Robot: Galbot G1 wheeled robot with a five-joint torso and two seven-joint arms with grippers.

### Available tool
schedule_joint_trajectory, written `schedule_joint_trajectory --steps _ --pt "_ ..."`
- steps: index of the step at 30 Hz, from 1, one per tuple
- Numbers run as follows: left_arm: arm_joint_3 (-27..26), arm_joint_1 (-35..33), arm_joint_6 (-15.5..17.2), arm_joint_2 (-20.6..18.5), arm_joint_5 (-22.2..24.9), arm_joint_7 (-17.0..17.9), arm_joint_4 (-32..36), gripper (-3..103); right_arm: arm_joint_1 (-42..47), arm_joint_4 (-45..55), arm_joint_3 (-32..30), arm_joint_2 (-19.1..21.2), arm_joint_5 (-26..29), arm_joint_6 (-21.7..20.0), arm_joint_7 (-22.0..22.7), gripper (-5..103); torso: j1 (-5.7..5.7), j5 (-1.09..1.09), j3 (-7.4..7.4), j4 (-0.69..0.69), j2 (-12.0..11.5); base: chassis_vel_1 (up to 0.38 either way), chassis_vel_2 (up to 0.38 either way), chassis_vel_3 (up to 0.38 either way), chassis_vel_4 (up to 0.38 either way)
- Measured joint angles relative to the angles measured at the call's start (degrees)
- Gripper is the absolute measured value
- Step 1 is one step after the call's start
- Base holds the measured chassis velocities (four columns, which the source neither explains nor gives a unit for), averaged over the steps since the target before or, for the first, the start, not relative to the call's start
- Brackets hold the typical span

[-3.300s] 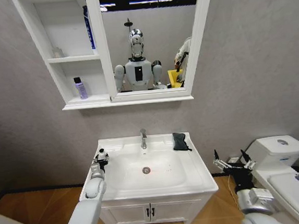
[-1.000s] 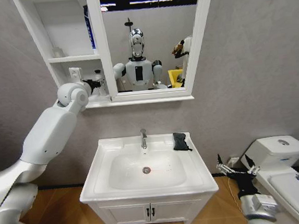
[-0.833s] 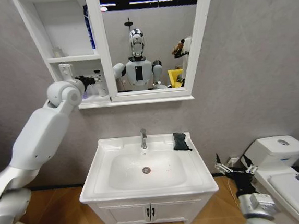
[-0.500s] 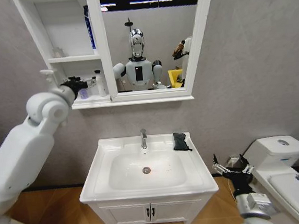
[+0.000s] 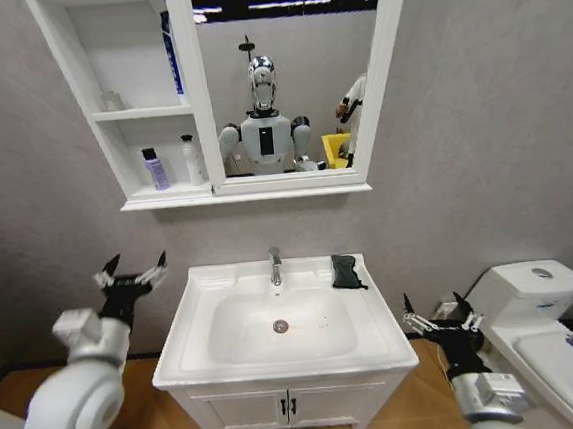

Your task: Move facial cleanser and shampoo from washbasin to cabinet, then wipe washbasin with towel.

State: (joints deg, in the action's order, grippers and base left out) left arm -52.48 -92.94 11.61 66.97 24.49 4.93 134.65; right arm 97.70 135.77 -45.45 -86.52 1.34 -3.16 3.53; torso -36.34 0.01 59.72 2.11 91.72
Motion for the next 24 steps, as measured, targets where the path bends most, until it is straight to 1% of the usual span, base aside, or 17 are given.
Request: schedule_joint_trajectory --steps 1,2,3,4,6,7,8,10,11,12,15,16,17,18,19,21,24 --pt "0.00 0.00 0.00 0.00 0.00 0.00 0.00 100 0.00 0.00 0.00 0.00 0.00 0.00 0.00 100 0.00 0.00 0.00 0.00 0.00 0.000 0.000 0.000 0.000" --pt "-1.89 -3.92 -2.13 3.34 0.09 -2.59 -0.07 100 0.36 0.09 0.02 -0.29 -0.25 0.07 -0.07 100 0.00 0.00 0.00 0.00 0.00 0.000 0.000 0.000 0.000" --pt "-2.73 -6.20 -3.38 5.18 0.52 -3.49 -0.07 100 0.63 0.09 0.02 -0.40 -0.38 0.07 -0.31 100 -0.01 0.00 0.00 0.01 0.00 0.000 0.000 0.000 0.000" --pt "-2.73 -6.20 -3.38 5.18 0.52 -3.49 -0.07 100 0.63 0.09 0.02 -0.40 -0.38 0.07 -0.31 100 -0.01 0.00 0.00 0.01 0.00 0.000 0.000 0.000 0.000" --pt "-3.88 -10.10 -6.93 8.32 1.43 -4.57 -0.65 100 1.15 -0.36 0.04 -0.38 -0.71 -0.36 -0.94 100 -0.01 0.00 0.01 0.01 0.00 0.000 0.000 0.000 0.000" --pt "-4.19 -11.06 -8.27 8.92 1.73 -4.78 -1.24 100 1.07 -0.79 0.25 -0.38 -0.88 -0.48 -1.02 100 -0.01 0.00 0.01 0.00 0.00 0.000 0.000 0.000 0.000" --pt "-4.19 -11.06 -8.27 8.92 1.73 -4.78 -1.24 100 1.07 -0.79 0.25 -0.38 -0.88 -0.48 -1.02 100 -0.01 0.00 0.01 0.00 0.00 0.000 0.000 0.000 0.000" --pt "-4.74 -11.24 -10.25 8.95 2.57 -4.94 -3.86 100 0.02 -2.47 0.87 -0.54 -1.57 -0.50 -1.03 100 -0.01 0.01 0.01 0.02 0.00 0.000 0.000 0.000 0.000" --pt "-4.74 -11.24 -10.25 8.95 2.57 -4.94 -3.86 100 0.02 -2.47 0.87 -0.54 -1.57 -0.50 -1.03 100 -0.01 0.01 0.01 0.02 0.00 0.000 0.000 0.000 0.000" --pt "-4.95 -10.09 -10.34 8.57 2.74 -4.88 -5.66 100 -0.42 -3.13 1.14 -0.58 -1.71 -0.49 -1.05 100 -0.01 0.01 0.01 0.02 0.00 0.000 0.000 0.000 0.000" --pt "-5.80 -3.55 -9.60 7.22 2.99 -4.11 -12.38 100 -1.75 -5.33 1.62 -0.52 -1.78 -0.49 -1.50 100 -0.03 -0.02 0.02 -0.01 -0.01 0.000 0.000 0.000 0.000" --pt "-5.80 -3.55 -9.60 7.22 2.99 -4.11 -12.38 100 -1.75 -5.33 1.62 -0.52 -1.78 -0.49 -1.50 100 -0.03 -0.02 0.02 -0.01 -0.01 0.000 0.000 0.000 0.000" --pt "-6.07 -1.17 -8.87 6.78 3.07 -3.92 -14.44 100 -2.25 -6.13 1.68 -0.30 -1.76 -0.47 -1.63 100 -0.03 -0.02 0.02 -0.02 -0.01 0.000 0.000 0.000 0.000" --pt "-6.07 -1.17 -8.87 6.78 3.07 -3.92 -14.44 100 -2.25 -6.13 1.68 -0.30 -1.76 -0.47 -1.63 100 -0.03 -0.02 0.02 -0.02 -0.01 0.000 0.000 0.000 0.000" --pt "-6.19 0.82 -7.34 6.37 3.22 -3.55 -15.88 100 -2.83 -7.00 1.66 -0.12 -1.71 -0.42 -1.67 100 -0.04 -0.02 0.02 -0.02 -0.02 0.000 0.000 0.000 0.000" --pt "-6.22 2.02 -5.84 6.07 3.49 -3.11 -16.69 100 -3.83 -8.09 1.23 -0.03 -1.03 -0.51 -1.65 100 -0.05 -0.01 0.03 0.00 -0.02 0.000 0.000 0.000 0.000" --pt "-6.21 2.23 -5.52 6.01 3.57 -3.00 -16.78 100 -4.67 -8.90 0.85 -0.03 -0.73 -0.54 -1.32 100 -0.04 -0.01 0.02 0.02 -0.02 0.000 0.000 0.000 0.000"
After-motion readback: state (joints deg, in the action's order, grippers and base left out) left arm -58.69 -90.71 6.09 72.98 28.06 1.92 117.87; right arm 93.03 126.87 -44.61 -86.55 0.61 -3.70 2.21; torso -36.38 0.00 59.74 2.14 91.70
